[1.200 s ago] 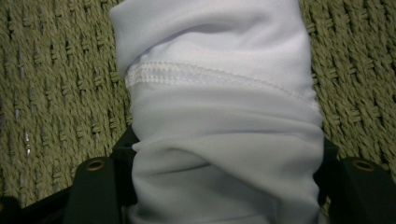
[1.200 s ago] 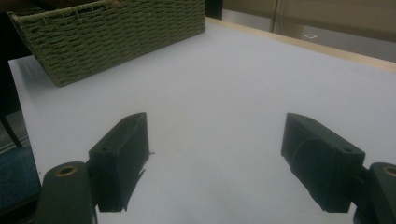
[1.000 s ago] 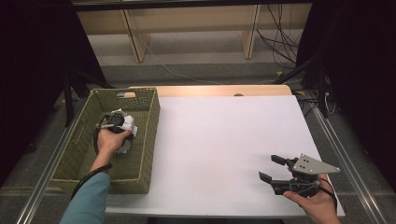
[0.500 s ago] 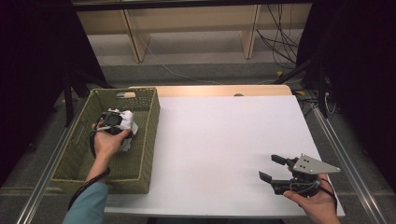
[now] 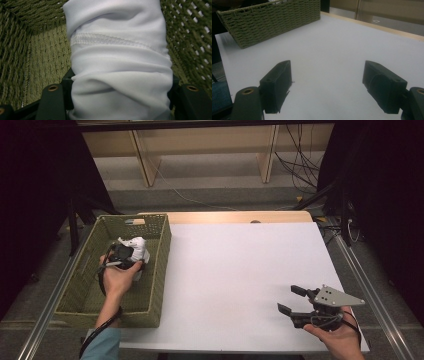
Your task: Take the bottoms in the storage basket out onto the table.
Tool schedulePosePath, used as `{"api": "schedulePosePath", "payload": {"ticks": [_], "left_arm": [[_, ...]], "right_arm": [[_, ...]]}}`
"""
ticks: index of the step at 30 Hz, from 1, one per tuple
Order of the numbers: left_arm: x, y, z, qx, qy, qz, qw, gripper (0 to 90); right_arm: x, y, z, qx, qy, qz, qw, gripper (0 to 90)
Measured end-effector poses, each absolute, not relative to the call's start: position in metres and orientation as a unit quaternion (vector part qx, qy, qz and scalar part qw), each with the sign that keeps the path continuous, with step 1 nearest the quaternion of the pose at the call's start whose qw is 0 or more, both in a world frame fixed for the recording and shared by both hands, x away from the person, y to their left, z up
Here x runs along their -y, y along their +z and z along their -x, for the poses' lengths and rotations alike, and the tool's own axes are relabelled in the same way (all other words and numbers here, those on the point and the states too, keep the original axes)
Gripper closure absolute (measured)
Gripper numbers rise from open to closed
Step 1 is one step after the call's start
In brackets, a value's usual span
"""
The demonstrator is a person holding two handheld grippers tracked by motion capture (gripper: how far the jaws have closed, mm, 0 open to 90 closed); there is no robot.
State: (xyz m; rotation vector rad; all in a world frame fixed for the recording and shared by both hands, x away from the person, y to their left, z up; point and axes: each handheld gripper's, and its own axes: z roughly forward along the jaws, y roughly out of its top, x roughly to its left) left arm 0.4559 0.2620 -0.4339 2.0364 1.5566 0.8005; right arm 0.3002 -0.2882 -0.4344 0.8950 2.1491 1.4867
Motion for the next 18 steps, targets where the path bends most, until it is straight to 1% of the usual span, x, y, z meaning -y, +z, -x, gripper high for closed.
{"api": "schedulePosePath", "payload": {"ticks": [6, 18], "left_arm": [[-0.262, -0.428, -0.452, -0.562, 0.295, -0.733, 0.244, 36.8], [-0.260, -0.411, -0.444, -0.545, 0.322, -0.728, 0.265, 36.8]], "right_arm": [[0.289, -0.435, -0.300, -0.763, 0.531, -0.315, 0.192, 24.5], [0.288, -0.437, -0.300, -0.765, 0.530, -0.311, 0.193, 24.5]]}}
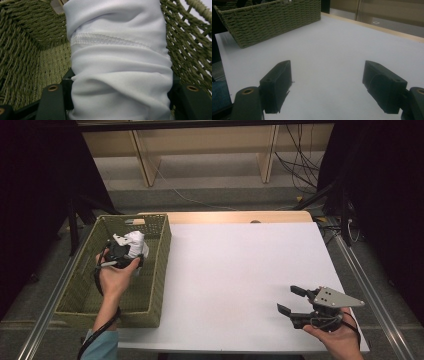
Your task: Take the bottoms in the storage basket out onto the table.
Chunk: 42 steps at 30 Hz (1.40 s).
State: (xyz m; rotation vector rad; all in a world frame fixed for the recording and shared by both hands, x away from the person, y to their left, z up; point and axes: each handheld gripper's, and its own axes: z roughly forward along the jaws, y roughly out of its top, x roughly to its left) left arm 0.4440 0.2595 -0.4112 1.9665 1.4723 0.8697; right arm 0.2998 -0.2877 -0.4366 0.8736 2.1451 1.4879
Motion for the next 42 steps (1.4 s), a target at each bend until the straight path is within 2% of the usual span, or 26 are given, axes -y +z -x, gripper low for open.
{"api": "schedulePosePath", "payload": {"ticks": [24, 42], "left_arm": [[-0.254, -0.386, -0.436, -0.523, 0.339, -0.716, 0.314, 36.7], [-0.248, -0.373, -0.430, -0.506, 0.358, -0.716, 0.322, 36.6]], "right_arm": [[0.285, -0.438, -0.300, -0.766, 0.530, -0.306, 0.198, 24.5], [0.285, -0.440, -0.300, -0.768, 0.527, -0.306, 0.196, 24.5]]}}
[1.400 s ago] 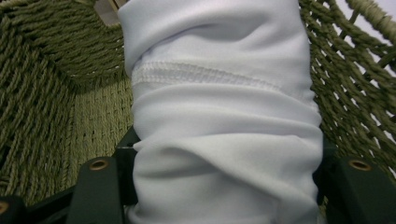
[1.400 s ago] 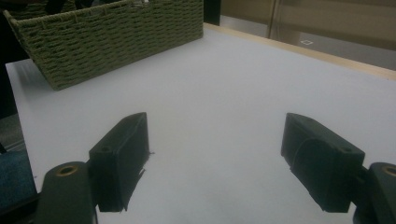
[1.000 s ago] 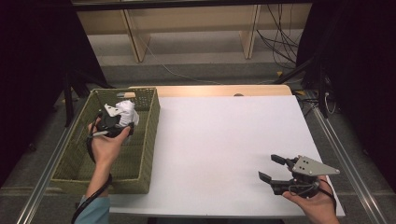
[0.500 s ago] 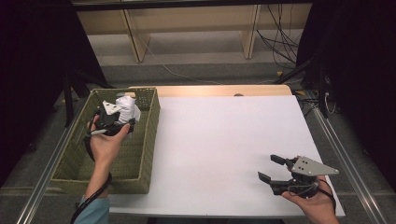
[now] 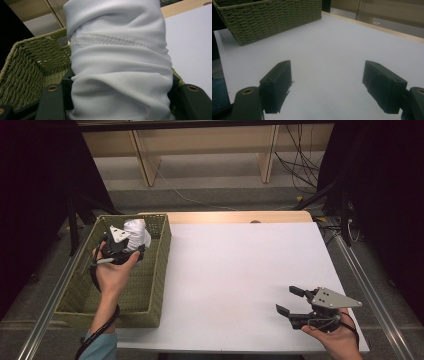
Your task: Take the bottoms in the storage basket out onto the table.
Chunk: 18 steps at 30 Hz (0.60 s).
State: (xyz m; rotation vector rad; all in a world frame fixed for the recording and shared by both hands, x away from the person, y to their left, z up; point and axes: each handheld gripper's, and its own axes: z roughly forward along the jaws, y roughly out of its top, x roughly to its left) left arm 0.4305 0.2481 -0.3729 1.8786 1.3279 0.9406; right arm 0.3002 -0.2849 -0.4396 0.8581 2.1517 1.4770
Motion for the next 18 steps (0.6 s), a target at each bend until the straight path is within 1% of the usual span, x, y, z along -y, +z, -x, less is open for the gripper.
{"api": "schedulePosePath", "payload": {"ticks": [18], "left_arm": [[-0.2436, -0.3630, -0.4260, -0.497, 0.364, -0.714, 0.333, 36.5]], "right_arm": [[0.2844, -0.4395, -0.3003, -0.768, 0.529, -0.303, 0.196, 24.8]]}}
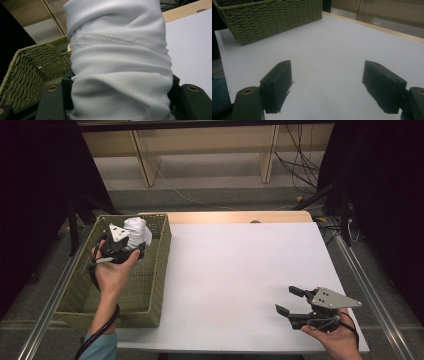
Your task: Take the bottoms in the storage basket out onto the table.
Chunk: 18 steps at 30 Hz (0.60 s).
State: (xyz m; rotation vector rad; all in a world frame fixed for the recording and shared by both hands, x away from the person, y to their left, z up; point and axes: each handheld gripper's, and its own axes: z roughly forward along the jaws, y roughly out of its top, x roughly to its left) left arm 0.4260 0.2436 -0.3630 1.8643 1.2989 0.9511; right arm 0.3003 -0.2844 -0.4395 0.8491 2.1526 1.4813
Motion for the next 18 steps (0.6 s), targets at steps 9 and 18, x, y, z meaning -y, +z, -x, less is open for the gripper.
{"api": "schedulePosePath", "payload": {"ticks": [9, 18], "left_arm": [[-0.2398, -0.3583, -0.4240, -0.492, 0.364, -0.715, 0.338, 36.4], [-0.2372, -0.3545, -0.4224, -0.488, 0.366, -0.714, 0.344, 36.4]], "right_arm": [[0.2847, -0.4396, -0.3002, -0.769, 0.528, -0.304, 0.195, 24.8], [0.2843, -0.4397, -0.3000, -0.769, 0.528, -0.305, 0.193, 24.8]]}}
